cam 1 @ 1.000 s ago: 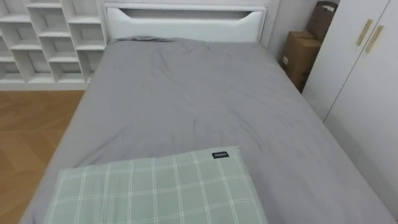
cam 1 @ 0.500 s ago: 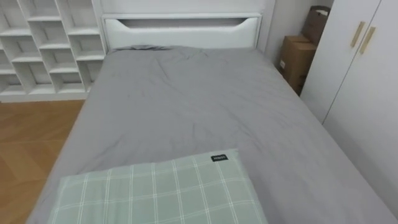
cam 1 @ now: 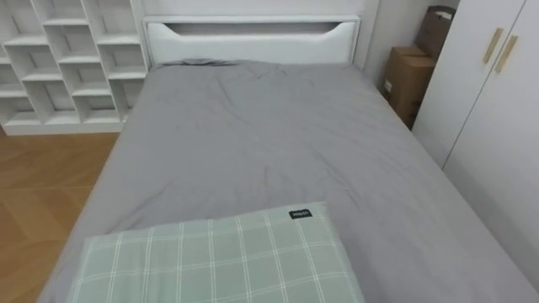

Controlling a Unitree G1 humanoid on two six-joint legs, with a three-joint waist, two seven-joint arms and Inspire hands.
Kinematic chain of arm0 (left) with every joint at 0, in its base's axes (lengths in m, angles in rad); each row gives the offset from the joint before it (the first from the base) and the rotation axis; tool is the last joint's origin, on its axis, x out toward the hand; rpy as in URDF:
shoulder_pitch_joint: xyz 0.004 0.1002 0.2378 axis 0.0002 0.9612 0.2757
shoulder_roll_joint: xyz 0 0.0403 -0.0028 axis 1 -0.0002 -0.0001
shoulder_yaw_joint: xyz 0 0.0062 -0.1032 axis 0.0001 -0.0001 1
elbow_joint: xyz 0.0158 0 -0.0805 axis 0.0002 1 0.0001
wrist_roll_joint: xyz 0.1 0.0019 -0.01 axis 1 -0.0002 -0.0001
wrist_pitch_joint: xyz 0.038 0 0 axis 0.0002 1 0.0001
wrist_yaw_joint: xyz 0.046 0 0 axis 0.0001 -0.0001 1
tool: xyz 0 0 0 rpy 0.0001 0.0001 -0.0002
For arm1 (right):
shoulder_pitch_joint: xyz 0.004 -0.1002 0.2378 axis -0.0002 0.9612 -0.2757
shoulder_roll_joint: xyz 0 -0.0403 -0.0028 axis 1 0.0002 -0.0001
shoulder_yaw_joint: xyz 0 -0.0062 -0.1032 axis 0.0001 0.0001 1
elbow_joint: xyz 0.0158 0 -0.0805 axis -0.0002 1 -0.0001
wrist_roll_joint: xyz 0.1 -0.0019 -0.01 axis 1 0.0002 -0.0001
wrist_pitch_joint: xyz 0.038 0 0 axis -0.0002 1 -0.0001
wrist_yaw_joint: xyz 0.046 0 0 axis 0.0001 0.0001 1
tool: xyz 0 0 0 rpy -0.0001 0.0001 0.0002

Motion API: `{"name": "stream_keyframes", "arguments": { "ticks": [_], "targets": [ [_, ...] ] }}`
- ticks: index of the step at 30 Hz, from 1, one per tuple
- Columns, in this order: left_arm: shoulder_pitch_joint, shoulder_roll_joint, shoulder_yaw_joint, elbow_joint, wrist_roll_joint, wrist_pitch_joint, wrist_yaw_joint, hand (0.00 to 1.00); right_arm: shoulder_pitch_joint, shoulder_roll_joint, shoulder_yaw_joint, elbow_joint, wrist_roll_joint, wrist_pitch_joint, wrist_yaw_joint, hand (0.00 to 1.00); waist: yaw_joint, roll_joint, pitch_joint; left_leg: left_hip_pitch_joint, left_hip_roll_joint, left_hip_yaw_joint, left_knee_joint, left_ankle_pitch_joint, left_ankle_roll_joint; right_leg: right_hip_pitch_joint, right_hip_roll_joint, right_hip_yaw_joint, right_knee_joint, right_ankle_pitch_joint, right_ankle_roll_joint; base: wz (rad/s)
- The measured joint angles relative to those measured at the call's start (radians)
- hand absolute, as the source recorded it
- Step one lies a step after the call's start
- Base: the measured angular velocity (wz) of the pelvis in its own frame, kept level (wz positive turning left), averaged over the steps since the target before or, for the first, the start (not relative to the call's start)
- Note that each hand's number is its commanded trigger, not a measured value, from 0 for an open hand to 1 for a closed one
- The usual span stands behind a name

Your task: Hang clothes

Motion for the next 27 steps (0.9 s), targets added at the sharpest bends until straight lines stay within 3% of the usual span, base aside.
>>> {"name": "stream_keyframes", "arguments": {
  "ticks": [17,27],
  "targets": [
    [-0.001,0.006,-0.011,-0.002,0.000,0.001,-0.015,0.00,-0.003,-0.001,0.003,-0.001,0.003,0.001,0.000,0.00,0.000,-0.004,0.0032,-0.001,-0.002,0.000,-0.001,0.000,0.000,-0.001,-0.002,-0.001,-0.001,-0.004,0.001,0.00],
    [-0.002,0.010,-0.010,-0.010,0.020,0.001,-0.027,0.00,0.000,-0.001,0.011,-0.003,0.021,0.000,-0.001,0.00,-0.002,-0.001,0.0000,-0.010,-0.003,-0.007,0.006,0.000,0.000,-0.004,-0.002,-0.005,0.000,-0.005,0.001,0.01]
  ]
}}
